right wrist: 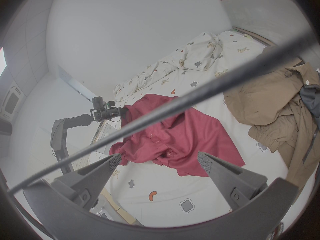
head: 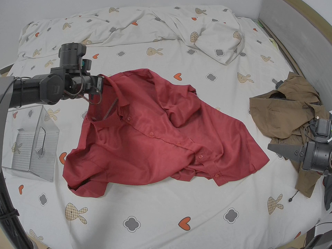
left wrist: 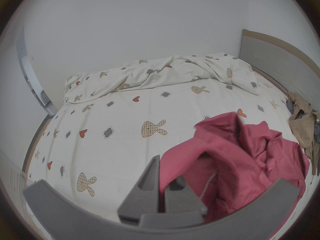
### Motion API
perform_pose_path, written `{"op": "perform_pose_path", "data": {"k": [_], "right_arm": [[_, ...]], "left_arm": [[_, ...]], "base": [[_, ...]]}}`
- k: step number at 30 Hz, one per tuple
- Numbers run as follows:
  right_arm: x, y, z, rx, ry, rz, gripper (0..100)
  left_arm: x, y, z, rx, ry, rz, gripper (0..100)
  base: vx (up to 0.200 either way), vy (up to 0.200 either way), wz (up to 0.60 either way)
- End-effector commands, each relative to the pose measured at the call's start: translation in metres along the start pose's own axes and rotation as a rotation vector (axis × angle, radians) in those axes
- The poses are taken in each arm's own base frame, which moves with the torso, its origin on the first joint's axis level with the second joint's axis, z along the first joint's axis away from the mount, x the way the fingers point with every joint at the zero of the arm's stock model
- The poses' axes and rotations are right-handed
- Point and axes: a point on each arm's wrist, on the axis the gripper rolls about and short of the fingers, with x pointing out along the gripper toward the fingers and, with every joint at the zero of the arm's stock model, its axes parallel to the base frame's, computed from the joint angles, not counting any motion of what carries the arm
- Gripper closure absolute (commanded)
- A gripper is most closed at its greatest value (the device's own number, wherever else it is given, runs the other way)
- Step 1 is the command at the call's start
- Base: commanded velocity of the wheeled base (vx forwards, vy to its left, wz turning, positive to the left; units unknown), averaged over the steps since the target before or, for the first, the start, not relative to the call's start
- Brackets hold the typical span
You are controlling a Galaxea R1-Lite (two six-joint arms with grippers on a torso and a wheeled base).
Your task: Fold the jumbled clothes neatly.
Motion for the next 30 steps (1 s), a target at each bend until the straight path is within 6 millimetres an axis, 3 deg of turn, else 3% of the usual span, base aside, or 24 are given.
{"op": "perform_pose_path", "data": {"k": [1, 6, 7, 12, 15, 22, 27, 30], "right_arm": [[0.002, -0.001, 0.0, 0.003, 0.007, -0.002, 0], [0.002, -0.001, -0.001, 0.003, 0.008, -0.003, 0], [0.001, -0.001, -0.001, 0.003, 0.007, -0.002, 0], [0.002, -0.001, -0.001, 0.003, 0.008, -0.003, 0], [0.003, -0.002, -0.002, 0.005, 0.014, -0.005, 0], [0.003, -0.002, -0.002, 0.006, 0.017, -0.004, 0], [0.005, -0.003, -0.002, 0.009, 0.023, -0.008, 0], [0.01, -0.006, -0.004, 0.018, 0.043, -0.019, 0]], "left_arm": [[0.009, 0.017, 0.002, -0.024, 0.003, 0.041, 100], [0.017, 0.02, -0.003, -0.03, 0.019, 0.059, 100], [0.023, 0.021, -0.006, -0.028, 0.028, 0.105, 0], [0.026, 0.018, -0.009, -0.029, 0.038, 0.12, 0], [0.015, 0.012, -0.004, -0.037, 0.027, 0.105, 0], [-0.03, 0.013, 0.003, -0.025, 0.02, 0.045, 0], [-0.082, 0.01, -0.004, -0.026, 0.027, -0.135, 0], [-0.114, 0.01, -0.019, -0.045, 0.052, -0.333, 0]], "base": [[0.0, 0.0, 0.0], [0.0, 0.0, 0.0], [0.0, 0.0, 0.0], [0.0, 0.0, 0.0], [0.0, 0.0, 0.0], [0.0, 0.0, 0.0], [0.0, 0.0, 0.0], [0.0, 0.0, 0.0]]}}
